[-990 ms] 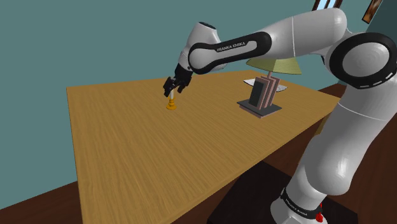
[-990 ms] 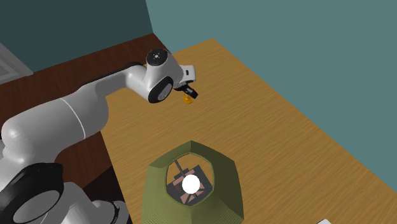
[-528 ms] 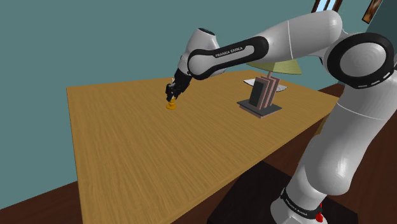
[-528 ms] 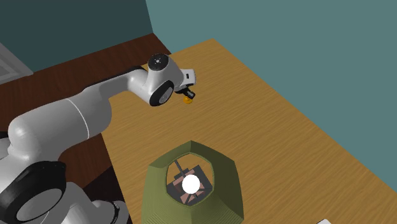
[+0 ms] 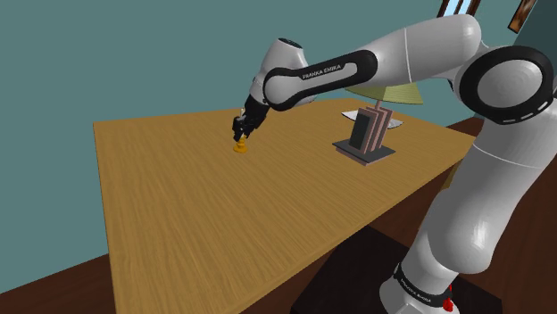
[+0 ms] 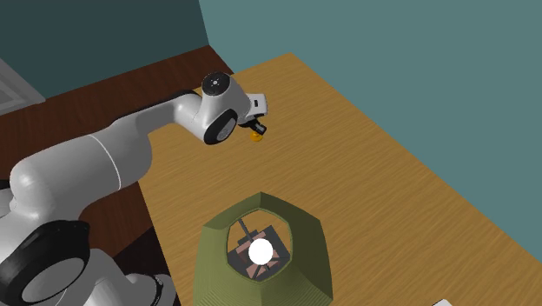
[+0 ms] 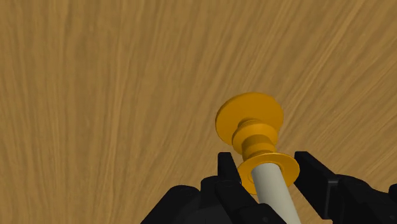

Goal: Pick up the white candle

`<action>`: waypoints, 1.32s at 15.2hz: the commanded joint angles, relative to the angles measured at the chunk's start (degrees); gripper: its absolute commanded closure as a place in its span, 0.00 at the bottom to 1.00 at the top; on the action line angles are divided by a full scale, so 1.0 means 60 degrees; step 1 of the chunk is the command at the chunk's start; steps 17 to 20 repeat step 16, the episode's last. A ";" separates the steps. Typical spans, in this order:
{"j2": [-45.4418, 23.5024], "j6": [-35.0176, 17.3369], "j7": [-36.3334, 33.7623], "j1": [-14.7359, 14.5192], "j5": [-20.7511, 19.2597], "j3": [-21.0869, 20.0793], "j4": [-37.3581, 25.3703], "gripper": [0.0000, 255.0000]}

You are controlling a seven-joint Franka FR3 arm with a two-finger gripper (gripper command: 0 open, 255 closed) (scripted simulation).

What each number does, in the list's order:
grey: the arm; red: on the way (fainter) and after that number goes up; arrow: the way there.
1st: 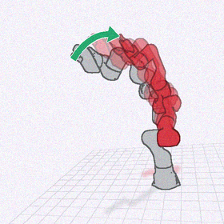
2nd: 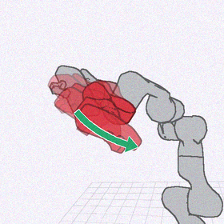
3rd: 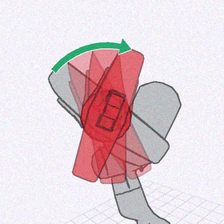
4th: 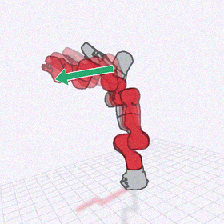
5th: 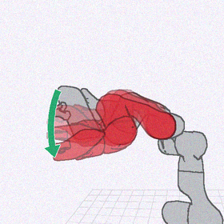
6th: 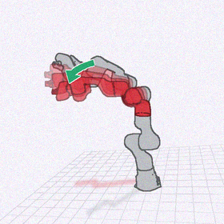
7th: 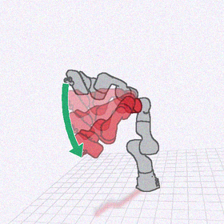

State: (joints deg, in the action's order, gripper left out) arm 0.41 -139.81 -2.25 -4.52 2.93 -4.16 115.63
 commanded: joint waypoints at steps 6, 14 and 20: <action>0.0185 0.0820 -0.0035 0.0007 -0.0020 0.0007 -0.0637 1.00; 0.0297 0.1830 -0.0078 0.0014 -0.0045 0.0014 -0.1536 1.00; 0.0298 0.1849 -0.0079 0.0015 -0.0046 0.0014 -0.1553 1.00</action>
